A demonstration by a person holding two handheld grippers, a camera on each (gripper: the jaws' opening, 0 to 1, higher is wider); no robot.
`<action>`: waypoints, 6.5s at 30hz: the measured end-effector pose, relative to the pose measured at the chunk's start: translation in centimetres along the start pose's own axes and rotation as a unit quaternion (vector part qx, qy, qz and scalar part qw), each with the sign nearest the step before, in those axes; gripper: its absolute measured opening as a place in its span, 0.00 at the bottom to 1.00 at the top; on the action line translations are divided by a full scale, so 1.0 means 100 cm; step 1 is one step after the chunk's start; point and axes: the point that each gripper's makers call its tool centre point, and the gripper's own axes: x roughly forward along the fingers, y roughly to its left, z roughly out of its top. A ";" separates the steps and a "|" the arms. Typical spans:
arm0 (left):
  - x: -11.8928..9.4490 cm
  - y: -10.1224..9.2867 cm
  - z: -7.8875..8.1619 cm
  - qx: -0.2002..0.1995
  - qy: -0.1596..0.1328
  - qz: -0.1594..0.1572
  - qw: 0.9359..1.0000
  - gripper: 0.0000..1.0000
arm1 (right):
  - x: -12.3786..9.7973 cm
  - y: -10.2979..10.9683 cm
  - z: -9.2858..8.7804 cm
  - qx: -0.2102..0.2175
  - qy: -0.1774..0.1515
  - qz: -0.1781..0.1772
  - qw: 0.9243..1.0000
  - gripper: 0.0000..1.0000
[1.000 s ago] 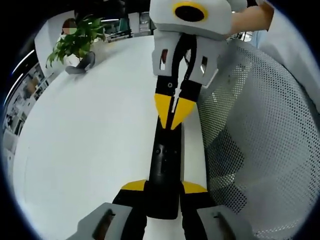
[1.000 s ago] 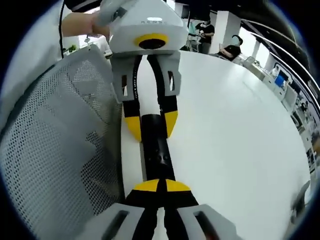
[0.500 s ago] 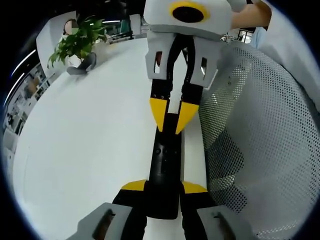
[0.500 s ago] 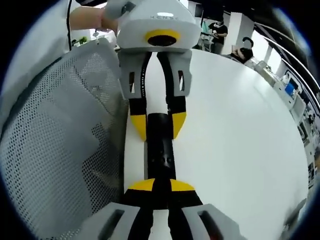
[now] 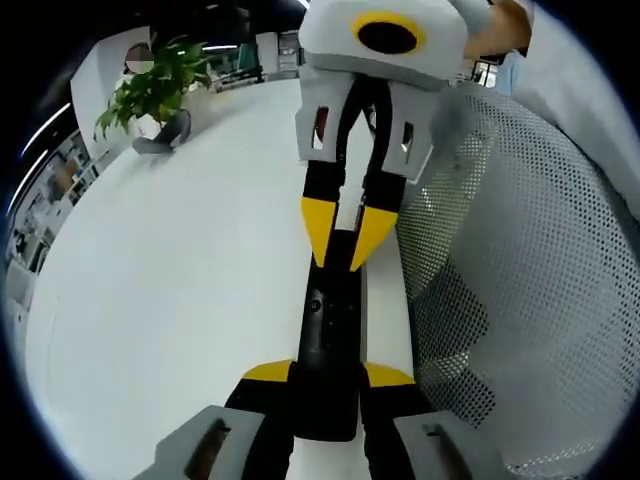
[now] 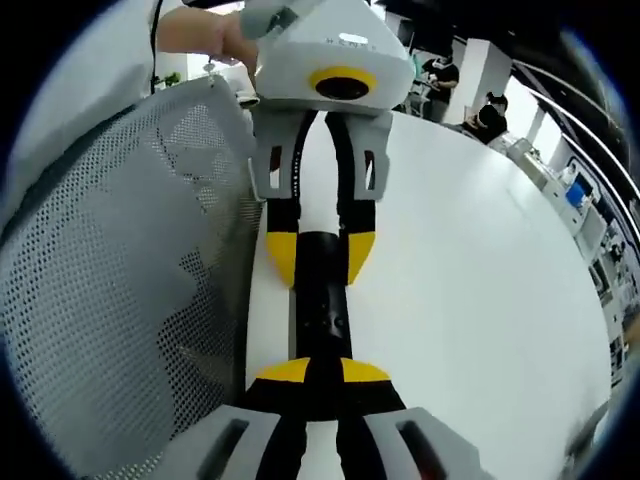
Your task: Press the specified remote control buttons in sequence, fully releasing each button before pressing the next.
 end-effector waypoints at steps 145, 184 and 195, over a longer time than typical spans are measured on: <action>-0.003 -0.001 0.002 -0.016 -0.052 0.009 0.998 0.24 | 0.018 -0.002 0.015 0.102 0.100 0.018 0.990 0.00; -0.001 0.000 0.001 -0.013 -0.043 0.005 0.999 0.24 | 0.008 -0.005 0.006 0.136 0.066 0.030 0.988 0.00; -0.001 0.000 0.002 -0.020 -0.040 0.007 0.999 0.24 | 0.001 -0.003 0.000 0.131 0.079 0.039 0.988 0.00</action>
